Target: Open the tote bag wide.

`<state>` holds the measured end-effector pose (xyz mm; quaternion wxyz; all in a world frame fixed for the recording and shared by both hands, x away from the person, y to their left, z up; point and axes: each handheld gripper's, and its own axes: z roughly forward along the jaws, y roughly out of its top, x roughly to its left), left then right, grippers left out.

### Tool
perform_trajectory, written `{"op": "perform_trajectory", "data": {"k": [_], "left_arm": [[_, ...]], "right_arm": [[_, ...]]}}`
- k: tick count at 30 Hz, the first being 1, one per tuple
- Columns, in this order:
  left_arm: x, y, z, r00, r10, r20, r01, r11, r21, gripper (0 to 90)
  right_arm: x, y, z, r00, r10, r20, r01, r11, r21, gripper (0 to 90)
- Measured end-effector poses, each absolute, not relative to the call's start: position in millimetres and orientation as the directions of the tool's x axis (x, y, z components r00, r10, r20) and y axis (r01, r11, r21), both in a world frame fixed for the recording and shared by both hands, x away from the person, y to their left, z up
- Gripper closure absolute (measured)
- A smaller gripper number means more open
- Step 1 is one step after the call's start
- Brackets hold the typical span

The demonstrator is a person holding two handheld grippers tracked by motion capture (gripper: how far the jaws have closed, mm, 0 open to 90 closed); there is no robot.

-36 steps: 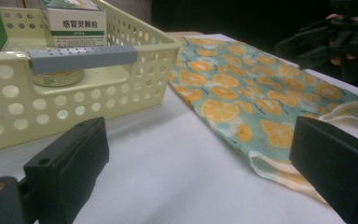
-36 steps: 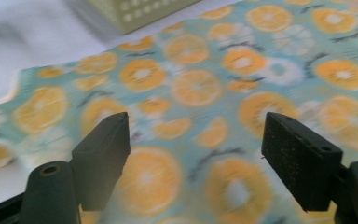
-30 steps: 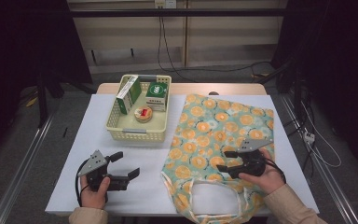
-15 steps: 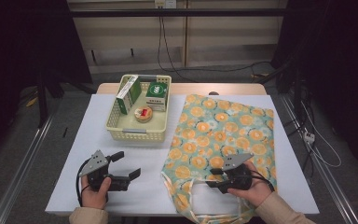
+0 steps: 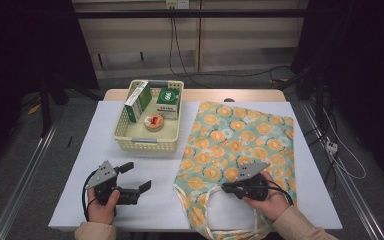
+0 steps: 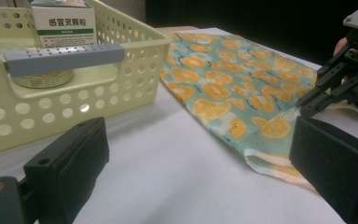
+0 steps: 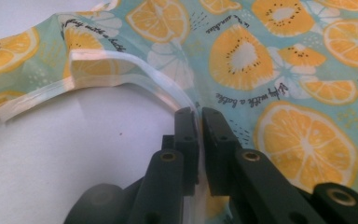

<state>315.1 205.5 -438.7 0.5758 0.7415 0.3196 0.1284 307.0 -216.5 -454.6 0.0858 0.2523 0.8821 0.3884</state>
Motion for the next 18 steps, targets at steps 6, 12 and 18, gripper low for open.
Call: {"op": "perform_trajectory", "data": {"k": [6, 12, 18], "left_arm": [[315.1, 206.6, -439.1, 0.760, 0.624, -0.183, 0.330, -0.128, 0.935, 4.6], [315.7, 206.7, -439.9, 0.759, 0.624, -0.185, 0.333, -0.129, 0.934, 4.6], [315.8, 207.5, -440.2, 0.759, 0.623, -0.187, 0.334, -0.127, 0.934, 4.6]], "right_arm": [[321.8, -220.2, -450.9, -0.839, 0.539, 0.072, 0.404, 0.529, 0.746, 89.5], [346.3, -223.4, -450.8, -0.799, 0.593, 0.097, 0.449, 0.483, 0.752, 89.7], [367.8, -224.3, -452.0, -0.757, 0.646, 0.098, 0.477, 0.444, 0.758, 89.8]]}}
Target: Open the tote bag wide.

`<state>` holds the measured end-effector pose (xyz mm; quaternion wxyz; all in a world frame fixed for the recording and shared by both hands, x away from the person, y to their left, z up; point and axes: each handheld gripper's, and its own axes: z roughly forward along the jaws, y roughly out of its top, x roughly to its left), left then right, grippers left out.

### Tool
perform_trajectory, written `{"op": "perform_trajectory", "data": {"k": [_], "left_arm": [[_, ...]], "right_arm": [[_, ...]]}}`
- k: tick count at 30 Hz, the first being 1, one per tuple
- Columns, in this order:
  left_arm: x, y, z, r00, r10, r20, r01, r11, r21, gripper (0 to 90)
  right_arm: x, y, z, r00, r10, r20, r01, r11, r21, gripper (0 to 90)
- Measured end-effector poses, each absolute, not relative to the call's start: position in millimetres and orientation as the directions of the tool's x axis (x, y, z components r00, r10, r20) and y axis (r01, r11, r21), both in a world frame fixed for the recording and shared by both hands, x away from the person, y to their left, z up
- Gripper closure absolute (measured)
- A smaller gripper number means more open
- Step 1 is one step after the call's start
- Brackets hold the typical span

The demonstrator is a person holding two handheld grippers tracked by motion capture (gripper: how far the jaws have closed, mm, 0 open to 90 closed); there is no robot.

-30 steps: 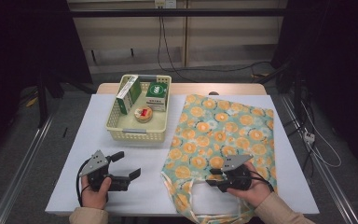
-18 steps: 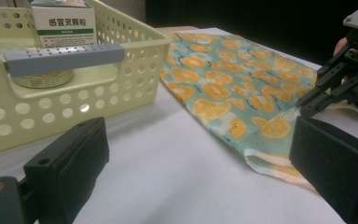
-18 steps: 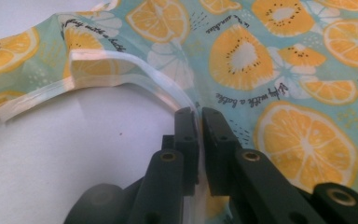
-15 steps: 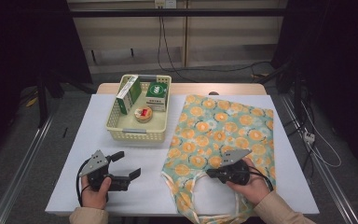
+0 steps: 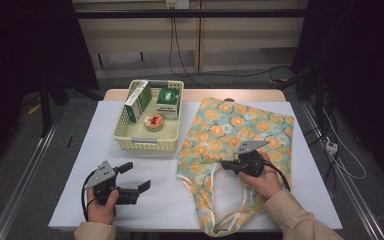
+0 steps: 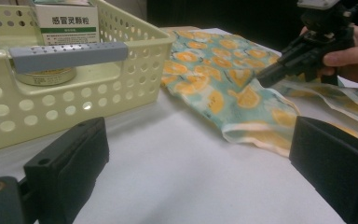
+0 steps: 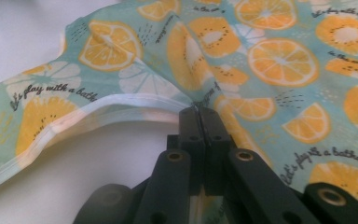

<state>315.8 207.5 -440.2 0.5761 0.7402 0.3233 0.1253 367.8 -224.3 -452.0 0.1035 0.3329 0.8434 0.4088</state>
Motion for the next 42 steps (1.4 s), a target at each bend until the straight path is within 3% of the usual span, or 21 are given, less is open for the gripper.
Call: {"op": "perform_trajectory", "data": {"k": [10, 13, 20, 23, 25, 28, 30, 35, 38, 42], "left_arm": [[316.1, 207.1, -440.2, 0.763, 0.618, -0.187, 0.332, -0.126, 0.935, 4.6], [316.5, 207.3, -440.8, 0.762, 0.618, -0.192, 0.336, -0.124, 0.934, 4.6], [316.7, 208.3, -440.7, 0.762, 0.619, -0.192, 0.336, -0.123, 0.934, 4.6], [316.7, 208.4, -440.7, 0.762, 0.618, -0.194, 0.337, -0.122, 0.934, 4.6], [316.7, 208.7, -440.7, 0.762, 0.617, -0.197, 0.337, -0.119, 0.934, 4.6], [317.2, 209.6, -441.2, 0.760, 0.620, -0.196, 0.338, -0.120, 0.933, 4.6], [317.2, 209.5, -441.4, 0.759, 0.620, -0.198, 0.340, -0.119, 0.933, 4.6], [316.3, 208.6, -440.3, 0.762, 0.618, -0.193, 0.337, -0.124, 0.933, 4.6], [316.3, 208.4, -440.8, 0.760, 0.620, -0.197, 0.340, -0.121, 0.933, 4.6], [315.7, 208.1, -440.3, 0.760, 0.621, -0.193, 0.339, -0.125, 0.933, 4.6]], "right_arm": [[403.9, -237.0, -443.0, -0.676, 0.737, 0.027, 0.502, 0.432, 0.749, 89.8], [413.9, -237.5, -438.7, -0.652, 0.756, 0.058, 0.512, 0.382, 0.769, 89.7], [436.5, -233.8, -441.8, -0.616, 0.786, 0.040, 0.540, 0.385, 0.748, 89.5], [442.1, -232.5, -444.9, -0.611, 0.791, 0.031, 0.541, 0.388, 0.746, 89.4], [442.1, -231.0, -448.1, -0.618, 0.782, 0.081, 0.562, 0.366, 0.742, 89.3], [436.1, -221.7, -453.1, -0.678, 0.731, 0.084, 0.557, 0.435, 0.707, 88.3], [431.0, -217.5, -454.4, -0.696, 0.713, 0.089, 0.550, 0.449, 0.705, 84.7], [421.4, -218.6, -444.9, -0.676, 0.733, 0.074, 0.550, 0.435, 0.713, 57.0], [409.4, -216.5, -431.2, -0.702, 0.705, 0.097, 0.532, 0.430, 0.730, 48.9], [381.8, -205.4, -413.1, -0.768, 0.629, 0.120, 0.479, 0.440, 0.760, 47.0]]}}
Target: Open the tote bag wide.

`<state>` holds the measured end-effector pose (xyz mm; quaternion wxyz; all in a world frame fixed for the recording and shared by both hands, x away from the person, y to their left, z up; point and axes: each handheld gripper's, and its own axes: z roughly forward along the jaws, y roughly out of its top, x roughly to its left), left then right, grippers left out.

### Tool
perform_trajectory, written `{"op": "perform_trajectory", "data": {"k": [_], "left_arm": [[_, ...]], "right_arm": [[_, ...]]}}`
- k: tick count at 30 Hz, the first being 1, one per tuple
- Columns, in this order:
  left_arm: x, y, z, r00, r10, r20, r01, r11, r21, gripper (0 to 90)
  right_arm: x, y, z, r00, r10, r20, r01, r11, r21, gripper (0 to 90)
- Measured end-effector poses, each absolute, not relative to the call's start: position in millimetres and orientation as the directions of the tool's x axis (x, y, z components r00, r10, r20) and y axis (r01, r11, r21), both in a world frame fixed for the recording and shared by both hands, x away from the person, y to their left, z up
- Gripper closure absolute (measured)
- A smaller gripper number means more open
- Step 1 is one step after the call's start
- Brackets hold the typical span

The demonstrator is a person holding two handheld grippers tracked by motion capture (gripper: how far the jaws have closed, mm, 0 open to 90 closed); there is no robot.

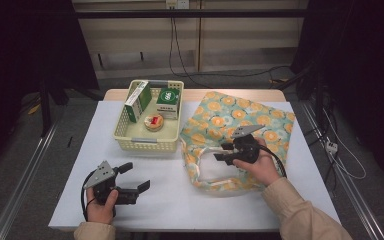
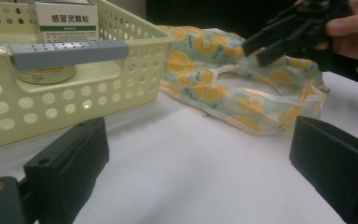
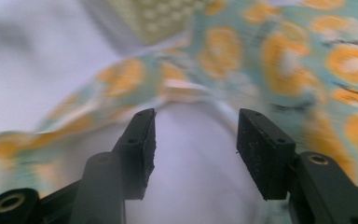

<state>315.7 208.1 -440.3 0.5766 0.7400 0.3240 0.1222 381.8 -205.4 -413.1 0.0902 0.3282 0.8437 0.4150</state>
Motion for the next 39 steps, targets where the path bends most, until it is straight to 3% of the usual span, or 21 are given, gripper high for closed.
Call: {"op": "perform_trajectory", "data": {"k": [6, 11, 12, 14, 17, 20, 29, 32, 35, 39], "left_arm": [[315.1, 205.8, -440.7, 0.762, 0.618, -0.194, 0.341, -0.127, 0.932, 4.6], [315.0, 205.1, -440.8, 0.763, 0.617, -0.192, 0.341, -0.133, 0.930, 4.6], [315.1, 204.9, -441.0, 0.763, 0.617, -0.193, 0.343, -0.133, 0.930, 4.6], [314.9, 204.6, -441.1, 0.764, 0.616, -0.194, 0.344, -0.134, 0.929, 4.6], [315.2, 205.1, -441.4, 0.763, 0.617, -0.194, 0.344, -0.133, 0.930, 4.6], [315.6, 206.0, -441.9, 0.763, 0.617, -0.194, 0.346, -0.135, 0.929, 4.6], [315.0, 206.0, -441.1, 0.762, 0.617, -0.195, 0.344, -0.131, 0.930, 4.6], [315.2, 206.6, -441.2, 0.762, 0.619, -0.193, 0.345, -0.136, 0.929, 4.6], [315.2, 206.7, -441.1, 0.763, 0.619, -0.190, 0.344, -0.139, 0.929, 4.6], [315.4, 206.7, -441.2, 0.762, 0.618, -0.191, 0.345, -0.138, 0.928, 4.6]], "right_arm": [[334.2, -177.2, -411.5, -0.854, 0.494, 0.164, 0.421, 0.471, 0.775, 45.5], [315.5, -159.3, -421.0, -0.886, 0.431, 0.171, 0.392, 0.501, 0.772, 47.8], [314.9, -156.4, -424.7, -0.889, 0.429, 0.158, 0.385, 0.518, 0.763, 50.5], [314.6, -151.4, -432.3, -0.897, 0.420, 0.141, 0.379, 0.562, 0.735, 66.2], [317.0, -148.4, -442.1, -0.893, 0.423, 0.155, 0.395, 0.569, 0.722, 80.4], [319.0, -146.6, -446.1, -0.897, 0.409, 0.167, 0.395, 0.574, 0.717, 88.0], [306.3, -132.0, -439.3, -0.916, 0.302, 0.264, 0.396, 0.577, 0.714, 87.2], [309.5, -135.9, -434.6, -0.911, 0.351, 0.217, 0.392, 0.570, 0.722, 72.9], [318.8, -148.0, -425.8, -0.896, 0.388, 0.217, 0.411, 0.535, 0.738, 75.5], [332.2, -167.0, -411.8, -0.881, 0.415, 0.228, 0.427, 0.488, 0.761, 86.9]]}}
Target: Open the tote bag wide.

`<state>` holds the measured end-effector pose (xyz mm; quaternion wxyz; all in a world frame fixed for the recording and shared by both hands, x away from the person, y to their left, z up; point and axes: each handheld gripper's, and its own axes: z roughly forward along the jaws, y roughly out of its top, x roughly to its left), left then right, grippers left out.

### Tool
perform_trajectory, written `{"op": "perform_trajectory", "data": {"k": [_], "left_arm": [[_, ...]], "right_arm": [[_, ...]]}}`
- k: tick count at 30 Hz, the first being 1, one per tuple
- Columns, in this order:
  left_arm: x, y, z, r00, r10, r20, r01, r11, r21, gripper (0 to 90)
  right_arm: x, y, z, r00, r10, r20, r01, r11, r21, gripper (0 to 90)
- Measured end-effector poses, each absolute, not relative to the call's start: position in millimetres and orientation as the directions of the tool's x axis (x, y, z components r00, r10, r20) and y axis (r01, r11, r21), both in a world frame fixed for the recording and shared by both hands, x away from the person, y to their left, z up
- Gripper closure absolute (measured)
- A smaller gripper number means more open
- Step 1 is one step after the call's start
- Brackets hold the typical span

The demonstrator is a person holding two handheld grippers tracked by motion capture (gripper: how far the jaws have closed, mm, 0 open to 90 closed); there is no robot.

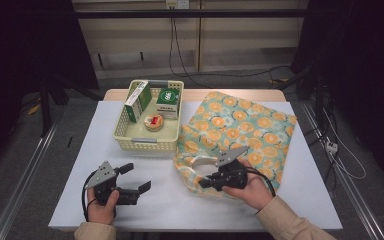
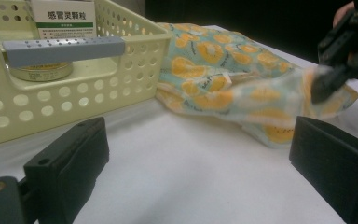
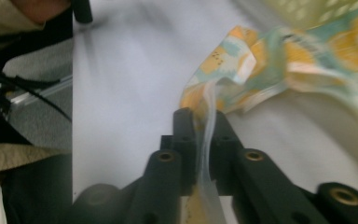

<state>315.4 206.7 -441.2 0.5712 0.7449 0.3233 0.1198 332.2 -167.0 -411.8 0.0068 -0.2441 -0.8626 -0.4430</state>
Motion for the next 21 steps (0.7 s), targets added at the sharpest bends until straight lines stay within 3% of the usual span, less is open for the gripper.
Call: {"op": "perform_trajectory", "data": {"k": [21], "left_arm": [[315.7, 207.4, -441.7, 0.761, 0.618, -0.197, 0.348, -0.132, 0.928, 4.6]], "right_arm": [[386.0, -238.8, -373.0, -0.758, 0.609, 0.232, 0.507, 0.326, 0.798, 88.4]]}}
